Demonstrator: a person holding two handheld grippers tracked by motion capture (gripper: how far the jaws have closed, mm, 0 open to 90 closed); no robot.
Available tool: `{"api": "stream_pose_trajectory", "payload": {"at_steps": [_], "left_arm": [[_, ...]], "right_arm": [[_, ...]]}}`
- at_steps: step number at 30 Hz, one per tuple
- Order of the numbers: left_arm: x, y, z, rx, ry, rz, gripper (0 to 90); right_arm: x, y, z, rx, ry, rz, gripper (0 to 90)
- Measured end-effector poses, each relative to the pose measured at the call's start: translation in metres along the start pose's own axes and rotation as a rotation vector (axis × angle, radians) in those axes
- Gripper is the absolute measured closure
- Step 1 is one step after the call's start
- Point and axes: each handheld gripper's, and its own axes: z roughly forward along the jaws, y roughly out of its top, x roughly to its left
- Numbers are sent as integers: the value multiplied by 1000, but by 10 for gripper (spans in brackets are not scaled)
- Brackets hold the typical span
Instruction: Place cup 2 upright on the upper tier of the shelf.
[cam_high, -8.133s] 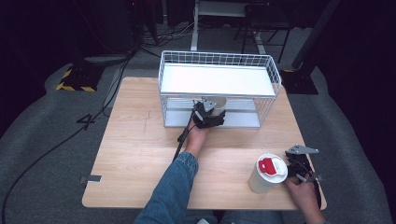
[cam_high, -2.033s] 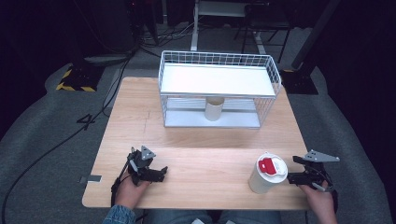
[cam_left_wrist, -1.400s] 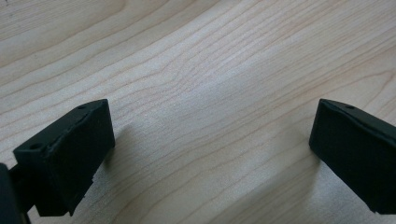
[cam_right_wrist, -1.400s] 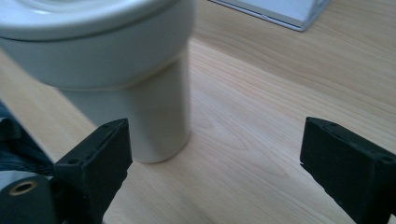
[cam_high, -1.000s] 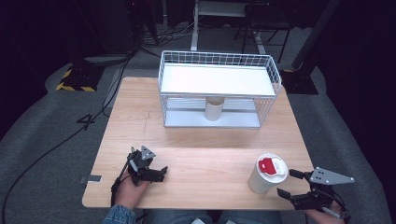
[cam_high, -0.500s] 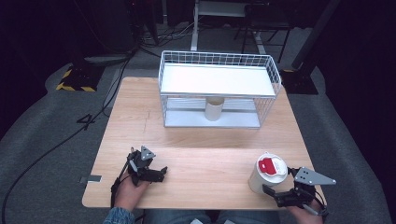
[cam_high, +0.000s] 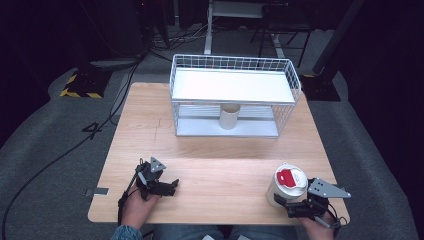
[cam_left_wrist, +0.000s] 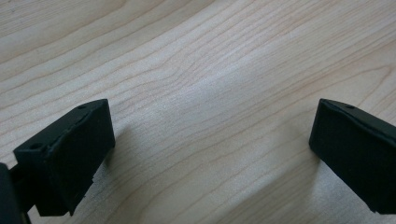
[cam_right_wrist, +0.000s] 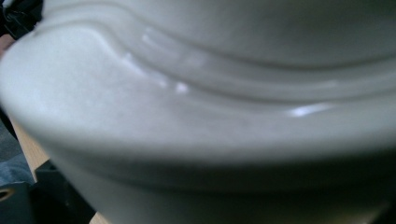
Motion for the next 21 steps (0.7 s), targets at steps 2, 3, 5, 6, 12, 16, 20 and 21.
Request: {"api": "stream_pose_trajectory", "payload": {"at_steps": [2, 3, 5, 6, 12, 16, 20, 21], "left_arm": [[0, 0, 0, -1, 2, 3, 7], [0, 0, -1, 0, 3, 1, 8], [0, -1, -1, -1, 2, 1, 8], [0, 0, -1, -1, 3, 1, 8], [0, 0, -1, 0, 3, 1, 8], [0, 0, -1, 0, 3, 1, 8], [0, 0, -1, 0, 2, 2, 8], [0, 0, -1, 0, 2, 2, 8]], "right_arm": [[0, -1, 2, -4, 5, -1, 49], [0, -2, 3, -3, 1, 1, 54], [0, -2, 3, -9, -2, 7, 70], [0, -2, 3, -12, -6, 5, 76], [4, -3, 3, -11, -35, -22, 93], [4, -2, 3, -5, -43, -25, 98], [5, -2, 3, 1, -49, -25, 100], [5, -1, 3, 3, -48, -26, 100]]}}
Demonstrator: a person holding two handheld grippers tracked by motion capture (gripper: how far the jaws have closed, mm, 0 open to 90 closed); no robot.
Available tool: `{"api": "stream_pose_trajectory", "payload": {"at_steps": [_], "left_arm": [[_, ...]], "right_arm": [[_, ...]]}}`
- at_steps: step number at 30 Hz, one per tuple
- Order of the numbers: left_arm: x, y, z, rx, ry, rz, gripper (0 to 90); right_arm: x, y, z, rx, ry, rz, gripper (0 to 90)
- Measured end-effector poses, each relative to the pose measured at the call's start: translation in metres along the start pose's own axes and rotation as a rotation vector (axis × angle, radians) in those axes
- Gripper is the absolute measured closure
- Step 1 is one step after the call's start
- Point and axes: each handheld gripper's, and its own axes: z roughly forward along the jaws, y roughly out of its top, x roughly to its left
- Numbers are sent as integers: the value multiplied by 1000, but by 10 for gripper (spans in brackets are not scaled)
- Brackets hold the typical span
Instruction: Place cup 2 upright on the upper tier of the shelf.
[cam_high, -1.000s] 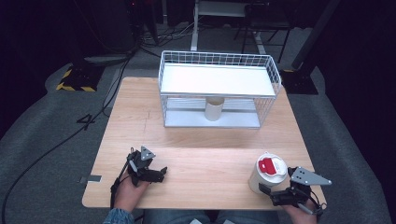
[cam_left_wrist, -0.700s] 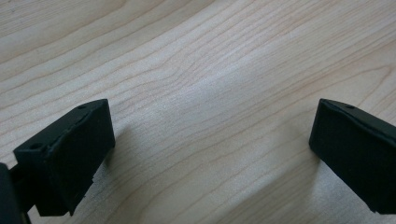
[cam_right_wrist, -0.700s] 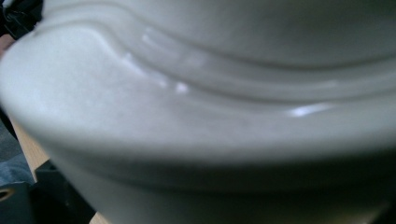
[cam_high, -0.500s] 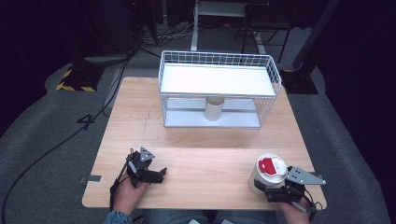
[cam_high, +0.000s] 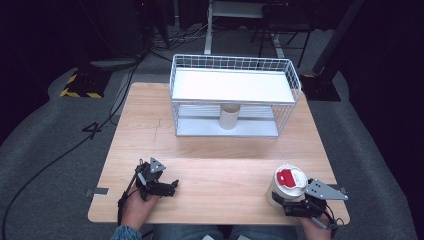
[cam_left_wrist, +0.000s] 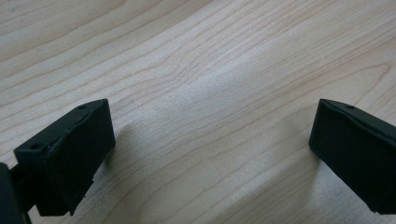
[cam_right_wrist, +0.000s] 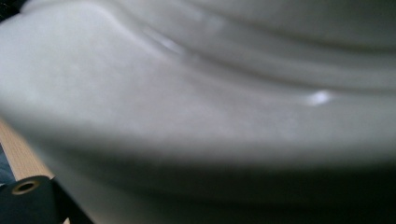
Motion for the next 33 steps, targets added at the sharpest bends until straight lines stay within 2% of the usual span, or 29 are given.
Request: {"api": "stream_pose_trajectory", "payload": {"at_steps": [17, 33], "left_arm": [[0, 0, 0, 0, -2, 2, 7], [0, 0, 0, 0, -2, 2, 7]], "right_arm": [[-3, 2, -2, -27, 14, -3, 104], [-8, 25, -3, -44, 28, -7, 104]]}}
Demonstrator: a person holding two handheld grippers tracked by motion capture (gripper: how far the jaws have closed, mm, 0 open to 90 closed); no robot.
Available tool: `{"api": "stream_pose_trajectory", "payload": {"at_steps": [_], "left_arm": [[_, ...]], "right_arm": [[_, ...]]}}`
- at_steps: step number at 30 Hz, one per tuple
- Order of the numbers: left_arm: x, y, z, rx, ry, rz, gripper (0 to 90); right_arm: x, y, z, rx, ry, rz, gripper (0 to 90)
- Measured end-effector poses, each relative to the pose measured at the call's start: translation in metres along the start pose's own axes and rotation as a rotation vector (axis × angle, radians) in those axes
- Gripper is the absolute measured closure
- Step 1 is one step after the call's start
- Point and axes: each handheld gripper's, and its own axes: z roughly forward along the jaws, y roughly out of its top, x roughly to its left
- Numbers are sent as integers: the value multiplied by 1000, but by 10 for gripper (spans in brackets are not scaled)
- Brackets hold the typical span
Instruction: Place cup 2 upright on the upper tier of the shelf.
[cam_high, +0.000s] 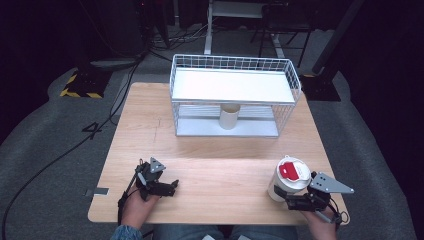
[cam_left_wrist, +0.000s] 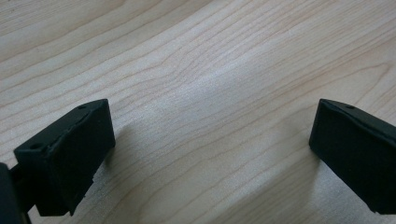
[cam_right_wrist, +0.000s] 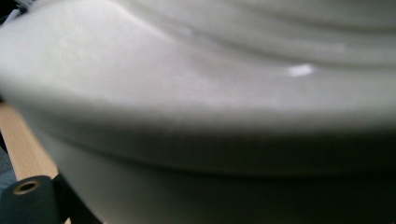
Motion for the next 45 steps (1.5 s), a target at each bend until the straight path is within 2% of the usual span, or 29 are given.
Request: {"api": "stream_pose_trajectory", "payload": {"at_steps": [8, 16, 30, 41, 45], "left_arm": [[0, 0, 0, 0, 0, 0, 7], [0, 0, 0, 2, -3, -2, 7], [-2, 1, 1, -2, 15, -24, 6], [-4, 2, 2, -3, 23, -36, 6], [-4, 2, 2, 0, 23, -35, 6]], "right_arm": [[-5, 23, 0, -3, -2, -20, 104], [-14, 47, 3, 7, 17, -12, 104], [-31, 94, 10, -1, 0, -59, 104], [-36, 126, 23, 2, 12, -84, 104], [-37, 135, 29, 4, 18, -77, 104]]}}
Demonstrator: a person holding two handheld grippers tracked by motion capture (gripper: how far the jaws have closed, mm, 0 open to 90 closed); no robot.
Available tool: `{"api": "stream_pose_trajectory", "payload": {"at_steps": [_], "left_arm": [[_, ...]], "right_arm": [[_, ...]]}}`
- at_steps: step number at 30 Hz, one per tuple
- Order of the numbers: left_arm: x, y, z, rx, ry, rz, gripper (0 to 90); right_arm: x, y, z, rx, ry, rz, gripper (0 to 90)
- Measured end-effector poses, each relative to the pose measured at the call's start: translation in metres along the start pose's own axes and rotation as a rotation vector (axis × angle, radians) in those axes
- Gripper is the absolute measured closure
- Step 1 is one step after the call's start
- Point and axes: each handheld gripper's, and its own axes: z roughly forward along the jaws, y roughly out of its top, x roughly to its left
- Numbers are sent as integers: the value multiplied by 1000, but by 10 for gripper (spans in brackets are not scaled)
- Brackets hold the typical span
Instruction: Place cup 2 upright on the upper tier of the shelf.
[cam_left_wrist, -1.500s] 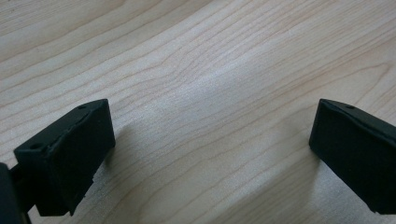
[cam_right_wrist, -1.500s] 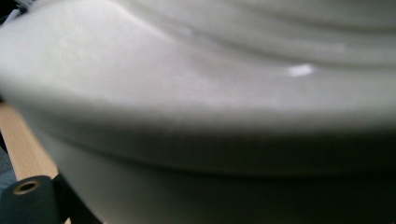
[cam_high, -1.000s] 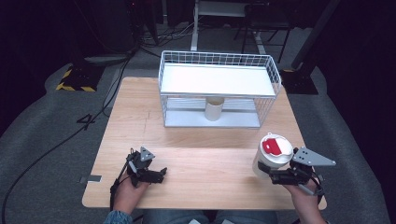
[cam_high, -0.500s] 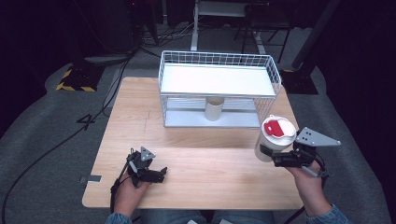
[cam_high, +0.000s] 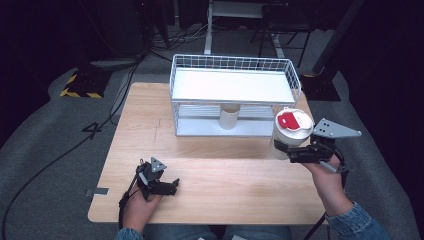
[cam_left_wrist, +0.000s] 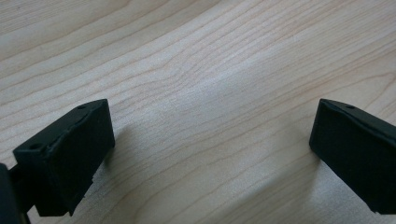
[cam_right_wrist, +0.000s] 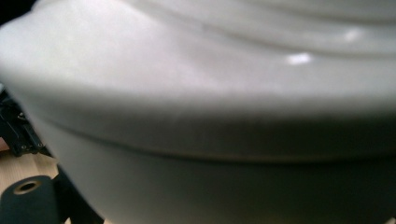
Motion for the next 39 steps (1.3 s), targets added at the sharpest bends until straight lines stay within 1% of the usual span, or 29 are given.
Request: {"api": "stream_pose_trajectory", "payload": {"at_steps": [2, 5, 14, 15, 17, 20, 23, 25, 26, 30, 34, 39], "left_arm": [[0, 0, 0, -3, 1, -4, 5], [0, 0, 0, -2, 0, -2, 5], [0, 0, 0, -1, 1, -3, 6], [-1, 0, 0, -2, 3, -5, 5], [-1, 0, 0, -2, 3, -5, 5], [-1, 0, 0, -2, 3, -4, 5], [-1, 0, 0, -2, 3, -5, 5], [0, 0, 0, -1, 2, -3, 5], [0, 0, 0, -1, 2, -3, 5], [0, 0, 0, -1, 2, -2, 5], [-1, 0, 0, -1, 2, -4, 5], [-1, 0, 0, 0, 3, -3, 5]], "right_arm": [[-3, 7, 4, -6, 4, 0, 104], [-4, 12, 6, -9, 2, -1, 104], [-10, 38, 20, -12, -4, -22, 104], [-11, 44, 24, -8, -4, -23, 105], [-11, 46, 26, -7, -5, -23, 104], [-14, 56, 32, 2, -15, -27, 105], [-18, 64, 36, -3, -27, -19, 105], [-24, 74, 41, -21, -35, -7, 104], [-24, 74, 41, -21, -35, -7, 104], [-30, 83, 49, -31, -42, 17, 104], [-36, 93, 59, -28, -56, 15, 105], [-43, 102, 73, -24, -66, 26, 104]]}}
